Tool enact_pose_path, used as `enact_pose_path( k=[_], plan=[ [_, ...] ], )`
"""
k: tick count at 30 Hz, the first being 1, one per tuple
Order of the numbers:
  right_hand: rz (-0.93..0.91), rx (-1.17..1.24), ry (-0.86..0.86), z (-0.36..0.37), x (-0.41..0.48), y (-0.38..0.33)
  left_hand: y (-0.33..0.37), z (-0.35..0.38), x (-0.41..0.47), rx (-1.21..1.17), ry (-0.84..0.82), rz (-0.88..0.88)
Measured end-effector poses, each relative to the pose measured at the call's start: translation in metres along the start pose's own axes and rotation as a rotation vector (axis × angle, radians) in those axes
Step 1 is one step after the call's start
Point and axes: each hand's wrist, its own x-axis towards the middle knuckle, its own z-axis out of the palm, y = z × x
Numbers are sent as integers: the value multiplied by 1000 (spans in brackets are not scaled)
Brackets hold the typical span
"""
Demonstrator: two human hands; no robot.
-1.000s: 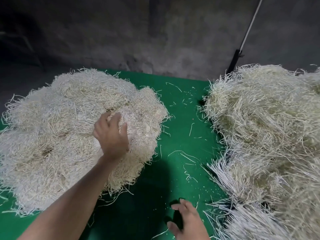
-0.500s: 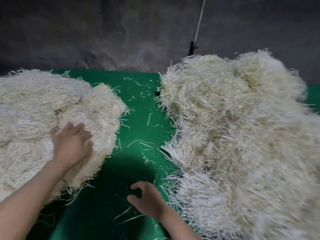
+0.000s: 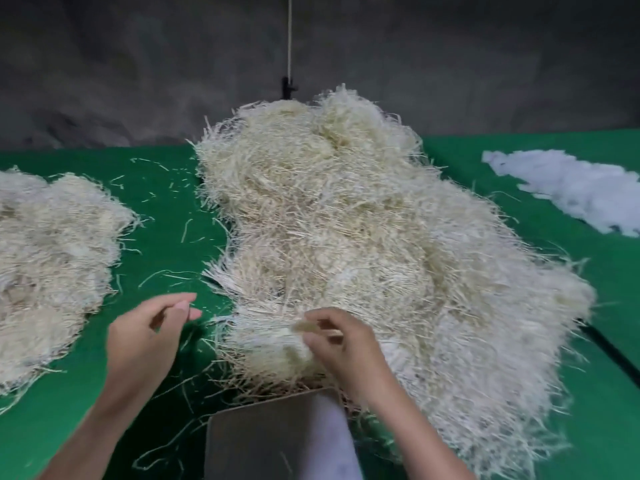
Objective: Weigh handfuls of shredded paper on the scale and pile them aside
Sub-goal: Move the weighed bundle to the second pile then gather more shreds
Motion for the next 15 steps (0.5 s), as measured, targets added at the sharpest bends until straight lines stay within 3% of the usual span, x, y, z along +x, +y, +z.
enact_pose_path(
  k=[4,8,11,15],
  plan=[
    [-4,-395,76,-90,-19,28,41,45,-21,-66,-118,55],
    [167,-835,-124,-154,-30,60,76,88,-37,-117,-149,7],
    [168,-975,-185,-167,-37,89,95,114,-49,-113,-182,0],
    [91,-1039,-8,-173,-18,115,115,138,-67,-129,-256,1]
  ],
)
